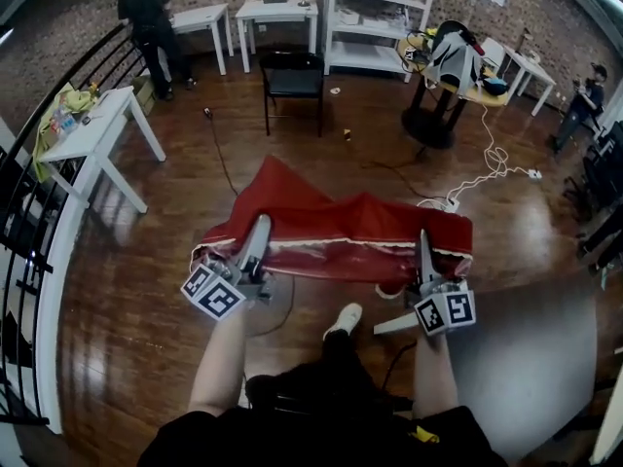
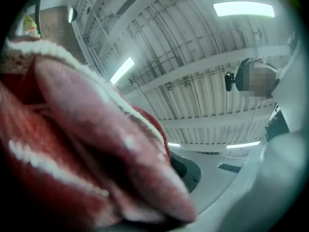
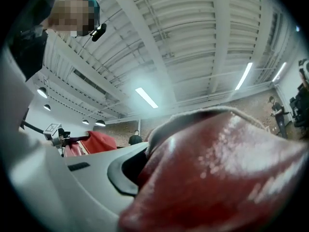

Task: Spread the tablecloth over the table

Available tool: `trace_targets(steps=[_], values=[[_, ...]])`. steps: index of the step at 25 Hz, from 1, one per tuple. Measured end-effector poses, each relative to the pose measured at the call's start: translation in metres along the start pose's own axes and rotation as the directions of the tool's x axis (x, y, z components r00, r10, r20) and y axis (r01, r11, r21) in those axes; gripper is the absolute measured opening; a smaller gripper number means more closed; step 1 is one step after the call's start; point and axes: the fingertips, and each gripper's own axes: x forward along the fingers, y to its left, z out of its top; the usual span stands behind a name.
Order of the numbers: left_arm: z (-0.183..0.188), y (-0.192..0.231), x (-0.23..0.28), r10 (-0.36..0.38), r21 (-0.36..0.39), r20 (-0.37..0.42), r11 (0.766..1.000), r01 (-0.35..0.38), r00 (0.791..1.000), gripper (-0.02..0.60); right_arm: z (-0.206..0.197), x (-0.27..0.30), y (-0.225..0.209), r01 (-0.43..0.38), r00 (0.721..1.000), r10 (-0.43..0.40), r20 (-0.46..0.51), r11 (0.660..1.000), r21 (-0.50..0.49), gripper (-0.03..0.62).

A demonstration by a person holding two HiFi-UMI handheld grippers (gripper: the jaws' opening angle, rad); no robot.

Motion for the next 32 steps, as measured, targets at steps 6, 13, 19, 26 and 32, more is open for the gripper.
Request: trace_targets(steps=[6,13,19,26,32], values=[[-0.001,0.069,0.098,0.062,0.074,0.0,0.995,-0.062,0.998,0.015,-0.027,0.116,-0.079,-0.048,0.999,0.046,0.025,0.995,0.083,0.034],[-0.03,0.132,0.238,0.016,0.007,0.015,1.0,-0.016,1.0,0.015,-0.012,0.201,-0.194,-0.007,0.998,0.003,0.056,0.997,0.075,0.034],[-0.115,0.199,0.37,-0.1,-0.122,-0.104,0.989,0.087,0.99,0.015,-0.029,0.219,-0.304,0.19,0.982,-0.189,0.009,0.982,0.0,0.034],[-0.222,0.212,0.551,-0.393,-0.355,-0.169,0.88,0.316,0.904,0.015,-0.002,0.206,-0.435,0.492,0.871,-0.49,0.04,0.866,-0.092,0.034],[-0.298,0.199,0.647,-0.537,-0.464,-0.221,0.792,0.397,0.814,0.015,0.002,0.177,-0.492,0.646,0.762,-0.646,0.056,0.751,-0.134,0.034]])
